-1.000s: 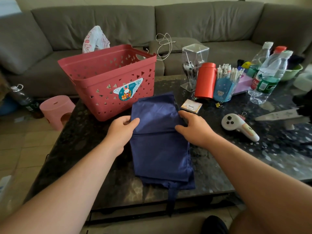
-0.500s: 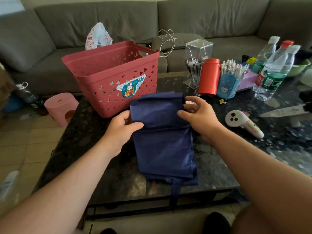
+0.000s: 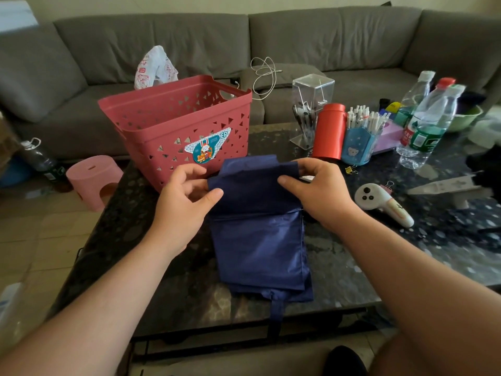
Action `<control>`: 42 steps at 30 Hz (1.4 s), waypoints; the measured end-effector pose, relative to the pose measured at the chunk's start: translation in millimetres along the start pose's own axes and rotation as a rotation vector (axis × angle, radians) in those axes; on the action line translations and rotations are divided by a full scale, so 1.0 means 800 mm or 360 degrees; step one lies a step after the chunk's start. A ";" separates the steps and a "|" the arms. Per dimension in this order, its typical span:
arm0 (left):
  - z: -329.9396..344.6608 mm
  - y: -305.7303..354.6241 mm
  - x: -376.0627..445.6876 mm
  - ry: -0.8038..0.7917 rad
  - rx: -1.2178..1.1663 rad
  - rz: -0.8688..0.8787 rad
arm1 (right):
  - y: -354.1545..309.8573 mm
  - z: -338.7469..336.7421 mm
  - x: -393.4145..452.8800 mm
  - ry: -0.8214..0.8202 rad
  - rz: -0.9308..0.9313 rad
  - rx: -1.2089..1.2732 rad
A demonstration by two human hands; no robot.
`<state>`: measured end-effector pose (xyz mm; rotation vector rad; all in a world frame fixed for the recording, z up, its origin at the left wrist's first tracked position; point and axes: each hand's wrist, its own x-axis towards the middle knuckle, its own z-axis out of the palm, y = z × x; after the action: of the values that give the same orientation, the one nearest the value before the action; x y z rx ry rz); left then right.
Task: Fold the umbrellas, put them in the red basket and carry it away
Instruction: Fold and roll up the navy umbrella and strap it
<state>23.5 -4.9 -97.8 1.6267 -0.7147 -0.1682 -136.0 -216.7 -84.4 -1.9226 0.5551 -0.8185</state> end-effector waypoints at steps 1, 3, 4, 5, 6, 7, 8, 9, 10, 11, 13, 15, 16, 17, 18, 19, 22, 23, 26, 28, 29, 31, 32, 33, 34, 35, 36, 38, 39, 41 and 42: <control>-0.002 0.000 -0.002 -0.0046 0.0051 0.0034 | -0.001 -0.003 -0.001 -0.0009 -0.0028 -0.0045; -0.006 0.000 -0.005 -0.0089 0.0173 0.0114 | -0.003 -0.010 -0.003 0.0025 -0.0132 -0.0218; -0.008 0.001 -0.006 -0.0100 0.0214 0.0131 | -0.004 -0.013 -0.005 0.0031 -0.0166 -0.0283; -0.009 0.001 -0.007 -0.0113 0.0235 0.0137 | -0.007 -0.017 -0.008 0.0019 -0.0189 -0.0316; -0.010 0.003 -0.009 -0.0128 0.0240 0.0140 | -0.009 -0.020 -0.012 0.0000 -0.0212 -0.0330; -0.012 0.004 -0.011 -0.0135 0.0241 0.0160 | -0.010 -0.023 -0.016 -0.0032 -0.0229 -0.0340; -0.013 0.005 -0.012 -0.0137 0.0251 0.0199 | -0.009 -0.025 -0.020 -0.0072 -0.0232 -0.0312; -0.015 0.004 -0.013 -0.0147 0.0285 0.0245 | -0.010 -0.029 -0.025 -0.0113 -0.0226 -0.0280; -0.018 0.004 -0.013 -0.0167 0.0322 0.0273 | -0.010 -0.030 -0.029 -0.0169 -0.0225 -0.0230; -0.021 0.004 -0.015 -0.0200 0.0359 0.0281 | -0.011 -0.032 -0.032 -0.0199 -0.0231 -0.0246; -0.026 0.003 -0.017 -0.0276 0.0426 0.0282 | -0.013 -0.034 -0.039 -0.0221 -0.0296 -0.0357; -0.029 0.002 -0.020 -0.0306 0.0455 0.0300 | -0.016 -0.036 -0.043 -0.0212 -0.0404 -0.0498; -0.030 0.001 -0.021 -0.0302 0.0447 0.0304 | -0.018 -0.037 -0.045 -0.0234 -0.0447 -0.0555; -0.031 0.000 -0.022 -0.0291 0.0434 0.0301 | -0.019 -0.039 -0.048 -0.0287 -0.0465 -0.0608; -0.031 -0.001 -0.022 -0.0275 0.0415 0.0291 | -0.020 -0.040 -0.050 -0.0348 -0.0476 -0.0660; -0.031 -0.003 -0.023 -0.0264 0.0395 0.0275 | -0.019 -0.041 -0.051 -0.0400 -0.0484 -0.0720; -0.032 -0.003 -0.025 -0.0289 0.0369 0.0245 | -0.015 -0.035 -0.053 -0.0406 -0.0578 -0.0844; -0.032 -0.003 -0.026 -0.0302 0.0376 0.0239 | -0.015 -0.033 -0.053 -0.0368 -0.0621 -0.0851; -0.038 -0.005 -0.024 -0.0308 0.0464 0.0233 | -0.018 -0.034 -0.052 -0.0299 -0.0522 -0.0775; -0.042 -0.004 -0.022 -0.0309 0.0530 0.0213 | -0.018 -0.038 -0.052 -0.0281 -0.0342 -0.0656; -0.043 -0.003 -0.022 -0.0329 0.0551 0.0209 | -0.018 -0.039 -0.053 -0.0280 -0.0254 -0.0585; -0.044 0.001 -0.025 -0.0399 0.0610 0.0220 | -0.020 -0.041 -0.054 -0.0350 -0.0122 -0.0400; -0.044 0.003 -0.026 -0.0430 0.0656 0.0236 | -0.021 -0.043 -0.054 -0.0424 -0.0087 -0.0306; -0.044 0.002 -0.026 -0.0454 0.0709 0.0288 | -0.022 -0.044 -0.055 -0.0514 -0.0070 -0.0252; -0.044 0.000 -0.027 -0.0485 0.0760 0.0365 | -0.022 -0.045 -0.056 -0.0624 -0.0061 -0.0255; -0.044 -0.003 -0.028 -0.0531 0.0814 0.0443 | -0.021 -0.046 -0.058 -0.0744 -0.0059 -0.0336; -0.044 -0.007 -0.030 -0.0593 0.0864 0.0510 | -0.017 -0.046 -0.060 -0.0861 -0.0075 -0.0485; -0.043 -0.017 -0.034 -0.0755 0.0986 0.0597 | -0.008 -0.044 -0.065 -0.1044 -0.0149 -0.0823; -0.042 -0.021 -0.037 -0.0832 0.1054 0.0631 | -0.004 -0.043 -0.067 -0.1107 -0.0169 -0.0931; -0.040 -0.030 -0.042 -0.0954 0.1175 0.0685 | 0.005 -0.040 -0.072 -0.1189 -0.0168 -0.1012; -0.039 -0.035 -0.044 -0.1005 0.1226 0.0699 | 0.010 -0.039 -0.074 -0.1211 -0.0166 -0.1031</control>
<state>20.7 40.5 -127.5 2.0982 -1.7632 -0.0853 -199.0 -199.0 -99.2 -2.6537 0.2508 0.1104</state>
